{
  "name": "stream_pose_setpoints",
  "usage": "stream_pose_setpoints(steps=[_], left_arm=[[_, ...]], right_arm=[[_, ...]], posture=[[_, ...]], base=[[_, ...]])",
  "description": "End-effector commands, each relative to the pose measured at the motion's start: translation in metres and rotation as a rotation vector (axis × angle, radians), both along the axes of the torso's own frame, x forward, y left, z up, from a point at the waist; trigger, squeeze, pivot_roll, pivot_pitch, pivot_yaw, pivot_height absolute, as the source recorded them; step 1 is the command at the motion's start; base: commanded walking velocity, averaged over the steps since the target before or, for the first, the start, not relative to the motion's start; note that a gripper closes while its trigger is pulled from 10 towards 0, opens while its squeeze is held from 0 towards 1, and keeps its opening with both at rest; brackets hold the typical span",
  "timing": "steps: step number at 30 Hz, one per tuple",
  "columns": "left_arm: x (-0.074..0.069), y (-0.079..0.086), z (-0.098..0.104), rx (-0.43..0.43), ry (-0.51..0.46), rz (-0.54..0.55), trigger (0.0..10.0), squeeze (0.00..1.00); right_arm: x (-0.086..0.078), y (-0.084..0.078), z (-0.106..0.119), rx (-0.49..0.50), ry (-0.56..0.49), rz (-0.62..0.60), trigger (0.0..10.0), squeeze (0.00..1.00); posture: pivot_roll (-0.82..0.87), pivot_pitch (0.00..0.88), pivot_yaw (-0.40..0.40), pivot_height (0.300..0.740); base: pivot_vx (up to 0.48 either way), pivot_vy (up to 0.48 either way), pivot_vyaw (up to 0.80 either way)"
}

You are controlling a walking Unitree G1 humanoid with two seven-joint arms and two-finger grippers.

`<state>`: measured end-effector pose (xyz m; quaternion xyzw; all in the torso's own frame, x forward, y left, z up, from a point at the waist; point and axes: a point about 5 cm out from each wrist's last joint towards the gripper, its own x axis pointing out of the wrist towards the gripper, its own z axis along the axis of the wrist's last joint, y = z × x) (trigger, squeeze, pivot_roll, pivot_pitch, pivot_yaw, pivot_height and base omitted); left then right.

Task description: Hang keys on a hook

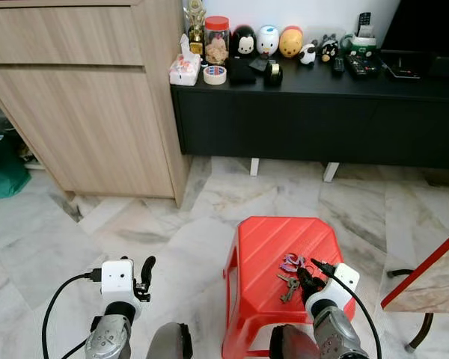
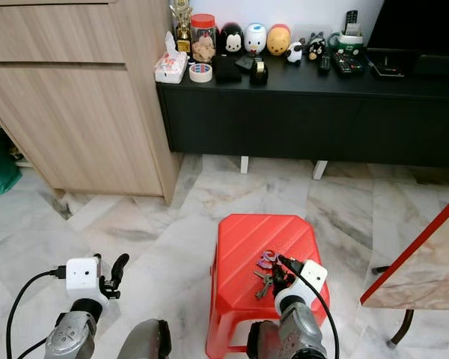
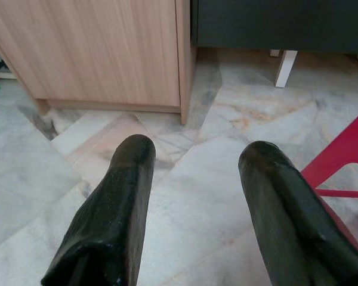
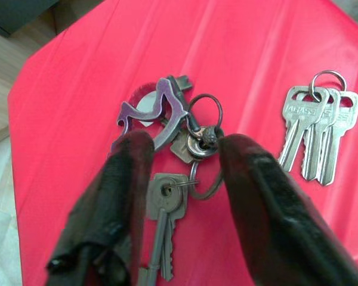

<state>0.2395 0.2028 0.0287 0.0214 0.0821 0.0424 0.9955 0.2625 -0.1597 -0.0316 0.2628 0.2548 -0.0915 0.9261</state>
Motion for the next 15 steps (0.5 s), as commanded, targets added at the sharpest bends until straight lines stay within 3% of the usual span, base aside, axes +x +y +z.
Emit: stream_pose_setpoints(steps=[1,4,5,15], left_arm=[[-0.002,0.003,0.0,0.019,0.002,0.004,10.0,0.0],[-0.004,0.004,0.0,0.022,0.005,0.007,10.0,0.0],[-0.005,0.005,-0.001,0.023,0.007,0.008,10.0,0.0],[-0.012,0.005,-0.002,0.024,0.018,0.01,10.0,0.0]], right_arm=[[0.004,0.0,0.002,0.0,0.003,-0.001,10.0,1.0],[0.006,-0.001,0.004,-0.005,0.009,-0.006,10.0,1.0],[0.007,-0.001,0.004,-0.003,0.011,-0.013,10.0,0.0],[0.006,0.0,0.003,0.03,0.032,-0.031,10.0,0.0]], posture=[[0.1,0.09,-0.026,0.607],[0.1,0.099,-0.025,0.607],[0.1,0.103,-0.024,0.607],[0.11,0.127,-0.019,0.607]], base=[[0.0,0.0,0.0],[0.0,0.0,0.0],[0.0,0.0,0.0],[0.0,0.0,0.0]])
